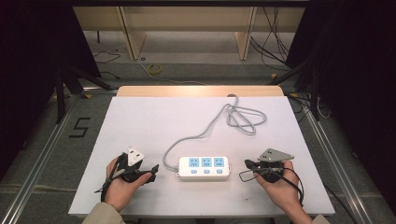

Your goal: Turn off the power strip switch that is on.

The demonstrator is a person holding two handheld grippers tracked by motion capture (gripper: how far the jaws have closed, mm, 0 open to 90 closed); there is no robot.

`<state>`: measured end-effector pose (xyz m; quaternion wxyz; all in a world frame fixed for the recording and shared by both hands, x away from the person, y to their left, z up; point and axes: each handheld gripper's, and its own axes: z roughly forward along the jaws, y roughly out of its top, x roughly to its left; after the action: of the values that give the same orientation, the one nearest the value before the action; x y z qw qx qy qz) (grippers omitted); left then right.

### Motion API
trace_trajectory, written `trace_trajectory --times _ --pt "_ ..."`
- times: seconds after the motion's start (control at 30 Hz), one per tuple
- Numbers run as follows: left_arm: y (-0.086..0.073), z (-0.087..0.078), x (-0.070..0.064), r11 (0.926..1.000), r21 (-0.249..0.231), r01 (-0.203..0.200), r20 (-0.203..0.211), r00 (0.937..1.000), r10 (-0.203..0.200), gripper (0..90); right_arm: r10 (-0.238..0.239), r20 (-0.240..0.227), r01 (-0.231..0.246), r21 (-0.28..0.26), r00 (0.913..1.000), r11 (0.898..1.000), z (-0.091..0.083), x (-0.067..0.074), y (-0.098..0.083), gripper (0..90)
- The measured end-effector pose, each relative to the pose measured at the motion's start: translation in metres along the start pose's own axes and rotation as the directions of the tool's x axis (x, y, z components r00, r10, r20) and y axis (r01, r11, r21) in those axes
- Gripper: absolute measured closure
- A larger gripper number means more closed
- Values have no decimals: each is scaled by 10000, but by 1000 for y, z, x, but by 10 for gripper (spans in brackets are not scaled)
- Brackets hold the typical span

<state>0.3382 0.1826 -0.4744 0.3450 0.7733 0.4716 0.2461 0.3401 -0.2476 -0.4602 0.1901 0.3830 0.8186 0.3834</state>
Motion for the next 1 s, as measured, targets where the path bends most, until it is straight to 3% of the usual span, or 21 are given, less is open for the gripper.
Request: trace_trajectory --times 1.0 --pt "0 1 -1 10000 30 -25 -11 10000 25 190 -196 -155 196 -10 9997 9998 4 6 5 900"
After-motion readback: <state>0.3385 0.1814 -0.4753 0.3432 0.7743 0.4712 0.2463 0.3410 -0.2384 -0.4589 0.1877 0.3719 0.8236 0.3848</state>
